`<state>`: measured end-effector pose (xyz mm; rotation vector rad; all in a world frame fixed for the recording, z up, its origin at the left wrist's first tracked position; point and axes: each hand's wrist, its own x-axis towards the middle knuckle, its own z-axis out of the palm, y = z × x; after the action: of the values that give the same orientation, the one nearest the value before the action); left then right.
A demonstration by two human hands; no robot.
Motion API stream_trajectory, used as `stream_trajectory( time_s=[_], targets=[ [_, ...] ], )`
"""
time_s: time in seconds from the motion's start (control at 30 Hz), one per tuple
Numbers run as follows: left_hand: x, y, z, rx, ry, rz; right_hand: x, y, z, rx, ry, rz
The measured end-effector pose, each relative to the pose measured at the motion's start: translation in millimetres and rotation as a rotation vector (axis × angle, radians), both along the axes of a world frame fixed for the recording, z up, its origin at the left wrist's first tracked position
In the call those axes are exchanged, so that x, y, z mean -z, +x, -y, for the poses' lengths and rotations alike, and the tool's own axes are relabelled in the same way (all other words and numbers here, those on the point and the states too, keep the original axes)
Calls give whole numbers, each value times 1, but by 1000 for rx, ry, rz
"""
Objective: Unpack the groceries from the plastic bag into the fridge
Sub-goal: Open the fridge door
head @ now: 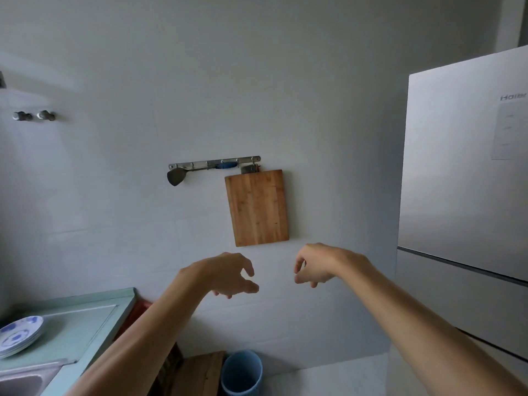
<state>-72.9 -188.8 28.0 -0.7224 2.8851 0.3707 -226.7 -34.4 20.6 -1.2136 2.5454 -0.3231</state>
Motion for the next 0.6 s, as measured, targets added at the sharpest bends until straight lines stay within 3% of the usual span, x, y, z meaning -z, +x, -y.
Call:
stream_trajectory(
  time_s=[0.23,0.6],
  targets=[
    [8,-44,58,40,-9,22,8,-35,50,18,23,-8],
    [25,-200,103,137,26,11,13,-176,79,112,11,-31]
  ],
)
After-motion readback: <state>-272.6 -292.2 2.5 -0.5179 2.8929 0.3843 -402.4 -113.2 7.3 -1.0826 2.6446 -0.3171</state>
